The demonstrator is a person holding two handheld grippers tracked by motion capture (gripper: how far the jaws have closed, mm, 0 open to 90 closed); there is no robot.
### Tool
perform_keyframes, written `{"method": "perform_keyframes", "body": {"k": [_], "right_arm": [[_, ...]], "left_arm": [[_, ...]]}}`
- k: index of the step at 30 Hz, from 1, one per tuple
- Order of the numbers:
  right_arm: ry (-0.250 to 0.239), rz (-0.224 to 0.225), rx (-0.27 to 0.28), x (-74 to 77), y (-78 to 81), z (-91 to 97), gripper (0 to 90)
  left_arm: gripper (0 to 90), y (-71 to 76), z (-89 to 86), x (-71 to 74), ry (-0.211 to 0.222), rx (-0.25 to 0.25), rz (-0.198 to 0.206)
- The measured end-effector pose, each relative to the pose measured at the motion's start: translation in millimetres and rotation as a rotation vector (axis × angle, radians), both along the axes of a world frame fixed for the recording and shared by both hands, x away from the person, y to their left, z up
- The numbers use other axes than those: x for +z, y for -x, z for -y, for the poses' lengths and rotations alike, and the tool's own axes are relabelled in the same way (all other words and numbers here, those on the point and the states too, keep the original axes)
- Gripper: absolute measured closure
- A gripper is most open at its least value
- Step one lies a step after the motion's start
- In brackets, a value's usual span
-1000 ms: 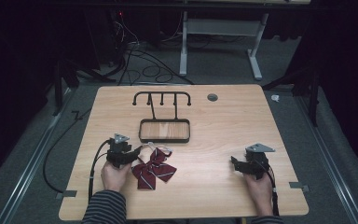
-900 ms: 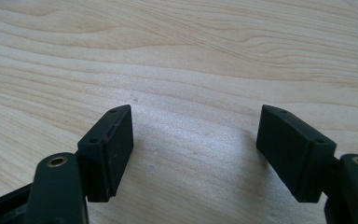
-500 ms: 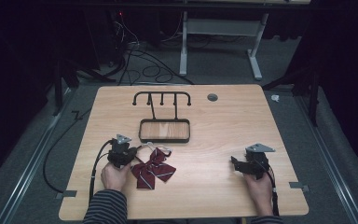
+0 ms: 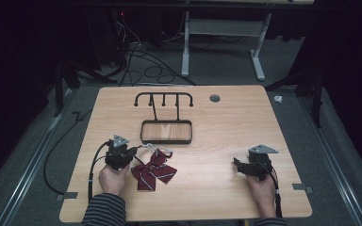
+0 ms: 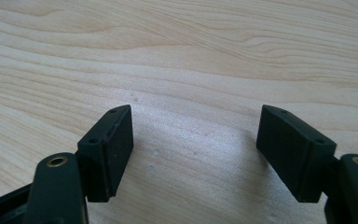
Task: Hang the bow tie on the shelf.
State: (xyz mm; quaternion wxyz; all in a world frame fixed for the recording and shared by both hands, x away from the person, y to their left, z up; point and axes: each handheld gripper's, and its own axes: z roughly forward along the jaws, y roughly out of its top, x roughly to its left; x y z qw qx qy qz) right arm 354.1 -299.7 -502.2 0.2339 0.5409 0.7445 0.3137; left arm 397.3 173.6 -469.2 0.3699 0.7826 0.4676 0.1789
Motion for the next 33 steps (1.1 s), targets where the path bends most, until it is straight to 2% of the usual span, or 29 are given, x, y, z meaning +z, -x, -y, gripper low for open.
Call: {"method": "perform_keyframes", "body": {"k": [3, 4, 5, 6, 9, 15, 18, 25, 30, 33], "right_arm": [[0.0, 0.0, 0.0, 0.0, 0.0, 0.0, 28.3], [0.0, 0.0, 0.0, 0.0, 0.0, 0.0, 28.3], [0.0, 0.0, 0.0, 0.0, 0.0, 0.0, 28.3], [0.0, 0.0, 0.0, 0.0, 0.0, 0.0, 28.3], [0.0, 0.0, 0.0, 0.0, 0.0, 0.0, 28.3], [0.0, 0.0, 0.001, 0.0, 0.0, 0.0, 28.2], [0.0, 0.0, 0.001, 0.0, 0.0, 0.0, 28.2], [0.003, 0.0, 0.004, 0.0, -0.1, 0.1, 28.1], [0.004, 0.0, 0.004, 0.0, -0.1, 0.1, 28.0], [0.004, 0.0, 0.004, 0.0, -0.1, 0.1, 28.1]], "left_arm": [[90.0, 3.8, 1.2, 12.4, -0.001, -0.017, 0.032], [90.0, 3.8, 1.2, 12.4, -0.001, -0.017, 0.032], [90.0, 5.7, 1.3, 19.3, 0.009, -0.029, 0.046], [90.0, 5.7, 1.3, 19.3, 0.009, -0.029, 0.046], [90.0, 11.2, 3.8, 33.3, 0.011, -0.051, 0.084], [90.0, 15.6, 8.0, 48.0, 0.018, -0.083, 0.119], [90.0, 17.5, 12.4, 58.6, 0.027, -0.106, 0.15], [90.0, 15.9, 17.8, 70.4, 0.021, -0.139, 0.168], [90.0, 11.1, 19.4, 80.3, 0.043, -0.161, 0.171], [90.0, 9.1, 20.3, 83.6, 0.042, -0.173, 0.166]]}}
